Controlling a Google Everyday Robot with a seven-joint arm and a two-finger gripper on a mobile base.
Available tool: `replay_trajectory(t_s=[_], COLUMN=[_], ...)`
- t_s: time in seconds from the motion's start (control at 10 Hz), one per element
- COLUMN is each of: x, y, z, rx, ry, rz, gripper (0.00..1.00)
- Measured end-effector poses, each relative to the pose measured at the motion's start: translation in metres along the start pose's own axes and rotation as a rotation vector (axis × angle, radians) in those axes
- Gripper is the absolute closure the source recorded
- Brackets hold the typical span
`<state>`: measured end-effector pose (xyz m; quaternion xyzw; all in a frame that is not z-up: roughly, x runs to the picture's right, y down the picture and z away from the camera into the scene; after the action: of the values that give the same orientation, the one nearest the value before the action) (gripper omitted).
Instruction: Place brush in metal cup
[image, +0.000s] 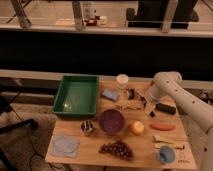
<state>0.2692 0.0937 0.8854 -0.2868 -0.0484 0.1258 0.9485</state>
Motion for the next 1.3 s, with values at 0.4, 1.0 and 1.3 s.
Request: replay_trajectory(t_s=[0.4,1.0,1.3], x=[0.003,0.026,0.039], y=[0.0,-0.003,-0.002], z=[0.006,0.018,0.02], rx=[-0.021,-0.053,-0.063], ry=[-0.001,0.017,0.03], rz=[0.007,0.035,0.064], gripper=[0.2,0.2,0.2])
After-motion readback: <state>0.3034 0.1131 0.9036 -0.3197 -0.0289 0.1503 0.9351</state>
